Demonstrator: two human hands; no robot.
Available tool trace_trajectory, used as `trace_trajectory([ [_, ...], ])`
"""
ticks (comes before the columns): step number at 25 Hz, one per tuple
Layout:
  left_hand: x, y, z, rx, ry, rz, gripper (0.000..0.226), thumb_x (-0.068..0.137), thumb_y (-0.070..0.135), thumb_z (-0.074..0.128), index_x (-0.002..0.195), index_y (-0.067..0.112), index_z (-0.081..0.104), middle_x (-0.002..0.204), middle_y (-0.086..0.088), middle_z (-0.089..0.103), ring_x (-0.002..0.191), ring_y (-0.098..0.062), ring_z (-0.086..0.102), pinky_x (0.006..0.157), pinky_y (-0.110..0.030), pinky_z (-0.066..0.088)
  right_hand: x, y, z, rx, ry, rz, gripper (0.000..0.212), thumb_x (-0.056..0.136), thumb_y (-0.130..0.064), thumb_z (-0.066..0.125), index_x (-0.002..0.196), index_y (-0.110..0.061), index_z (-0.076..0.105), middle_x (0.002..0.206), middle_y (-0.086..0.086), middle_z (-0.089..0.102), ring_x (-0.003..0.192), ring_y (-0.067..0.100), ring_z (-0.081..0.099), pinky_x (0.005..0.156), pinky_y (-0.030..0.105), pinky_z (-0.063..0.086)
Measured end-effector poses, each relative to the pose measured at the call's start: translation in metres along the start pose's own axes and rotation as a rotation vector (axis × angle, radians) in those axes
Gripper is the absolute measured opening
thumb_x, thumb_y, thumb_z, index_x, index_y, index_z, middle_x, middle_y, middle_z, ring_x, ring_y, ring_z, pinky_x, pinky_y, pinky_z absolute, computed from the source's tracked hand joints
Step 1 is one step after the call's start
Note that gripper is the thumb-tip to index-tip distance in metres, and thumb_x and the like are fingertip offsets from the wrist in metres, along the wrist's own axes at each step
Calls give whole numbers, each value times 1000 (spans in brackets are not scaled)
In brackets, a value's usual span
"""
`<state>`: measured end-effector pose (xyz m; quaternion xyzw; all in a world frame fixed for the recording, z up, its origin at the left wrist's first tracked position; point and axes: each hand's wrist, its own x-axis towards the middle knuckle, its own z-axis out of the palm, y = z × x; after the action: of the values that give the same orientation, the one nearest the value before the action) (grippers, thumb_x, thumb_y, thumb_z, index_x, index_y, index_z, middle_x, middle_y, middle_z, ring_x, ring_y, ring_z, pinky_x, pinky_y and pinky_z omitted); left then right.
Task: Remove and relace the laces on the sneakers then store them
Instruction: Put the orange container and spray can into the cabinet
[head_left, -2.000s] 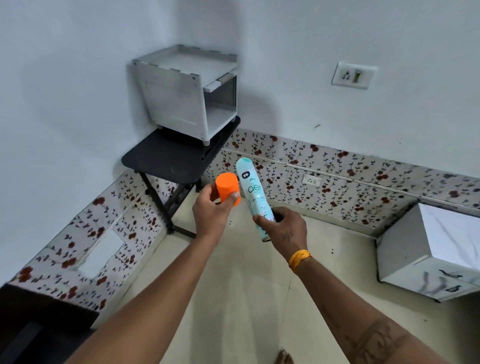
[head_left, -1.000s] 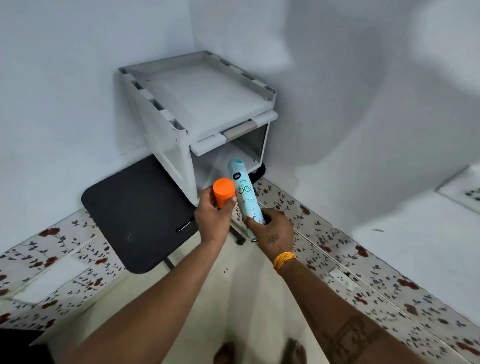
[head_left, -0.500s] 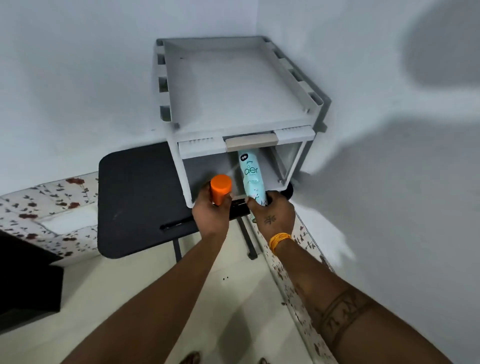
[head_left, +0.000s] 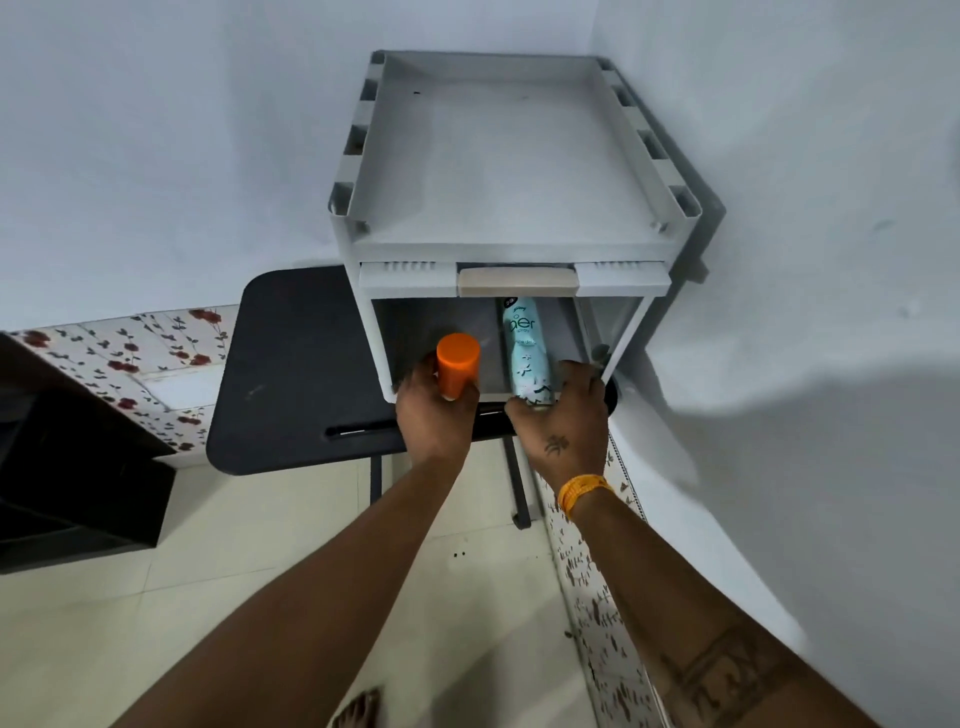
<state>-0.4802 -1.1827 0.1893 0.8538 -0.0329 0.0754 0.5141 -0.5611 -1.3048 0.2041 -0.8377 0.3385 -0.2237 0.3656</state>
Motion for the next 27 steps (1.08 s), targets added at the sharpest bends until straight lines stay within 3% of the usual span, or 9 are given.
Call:
trace_trajectory([
  [5,-3,7,9,8,25,-34,42,82,24,84,120,18,68,107,-2,75,96,-19,69,87,-38,58,1,14,0,39,-14,-72,37,81,-28,82,111,-12,68,110,10,65,95,26,68,77,34,59],
  [9,7,10,17,40,20,-37,35,85,27,82,117,19,68,105,-2,75,94,-19,69,83,-33,56,28,16,6,25,-22,-128,22,91,-20,72,108,-8,70,106,14,70,95,31,70,84,44,60],
  [14,17,11,24,80,29,-41,31,88,28,79,115,17,69,98,-2,75,86,-16,67,73,-24,43,54,15,13,-46,-41,-127,19,94,-19,68,108,-7,71,101,15,75,97,34,71,85,43,59],
  [21,22,5,24,65,-4,-51,38,88,31,80,120,15,67,103,-2,75,94,-17,71,80,-26,49,64,15,24,7,-57,-94,21,89,-9,70,109,-4,69,104,17,73,103,35,70,90,48,59],
  [27,-8,24,3,-73,7,-52,55,84,18,84,134,18,61,118,4,69,106,-12,62,93,-35,55,36,11,4,169,-44,-41,26,85,-7,74,111,-11,69,106,8,70,98,24,69,91,41,59],
])
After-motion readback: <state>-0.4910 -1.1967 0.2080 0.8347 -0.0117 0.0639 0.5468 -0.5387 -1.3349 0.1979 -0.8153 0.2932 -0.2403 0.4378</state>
